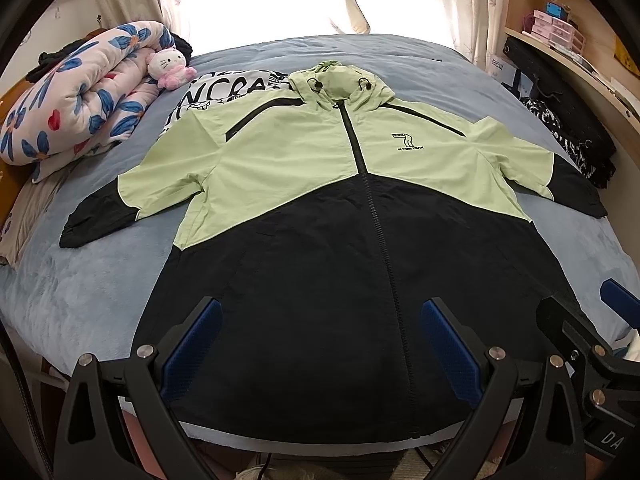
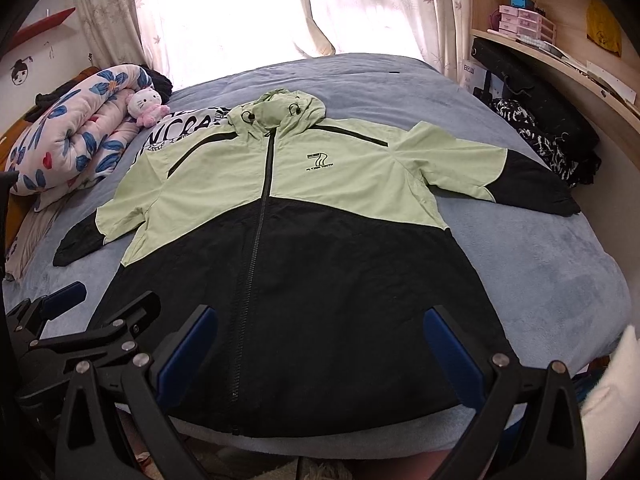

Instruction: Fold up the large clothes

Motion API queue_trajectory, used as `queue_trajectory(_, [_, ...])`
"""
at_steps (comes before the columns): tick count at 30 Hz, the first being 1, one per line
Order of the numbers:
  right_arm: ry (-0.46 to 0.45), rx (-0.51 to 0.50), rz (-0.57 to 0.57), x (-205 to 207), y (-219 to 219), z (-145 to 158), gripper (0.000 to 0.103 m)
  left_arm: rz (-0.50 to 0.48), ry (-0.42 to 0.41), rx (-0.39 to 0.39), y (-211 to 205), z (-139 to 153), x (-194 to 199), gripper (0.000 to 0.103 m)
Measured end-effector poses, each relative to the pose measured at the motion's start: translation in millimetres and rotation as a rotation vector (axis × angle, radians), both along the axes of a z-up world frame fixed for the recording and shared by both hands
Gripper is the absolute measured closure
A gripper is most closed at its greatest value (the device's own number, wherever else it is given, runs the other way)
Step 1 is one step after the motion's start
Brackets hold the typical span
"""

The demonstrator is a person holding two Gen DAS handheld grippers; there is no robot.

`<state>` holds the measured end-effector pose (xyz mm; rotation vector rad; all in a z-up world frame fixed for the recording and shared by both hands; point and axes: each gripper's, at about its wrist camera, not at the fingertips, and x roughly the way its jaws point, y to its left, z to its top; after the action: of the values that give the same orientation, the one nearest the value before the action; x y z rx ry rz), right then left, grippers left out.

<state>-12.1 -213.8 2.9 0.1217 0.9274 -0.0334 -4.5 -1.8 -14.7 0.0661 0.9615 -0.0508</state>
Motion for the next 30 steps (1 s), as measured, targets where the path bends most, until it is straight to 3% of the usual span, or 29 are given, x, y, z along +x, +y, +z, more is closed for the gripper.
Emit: queue_trajectory(30, [0.009,0.015,0.008,0.6,3.9,1.1,0.0,0.002,0.005,0.0,4.1,2.4,1.5,0.004])
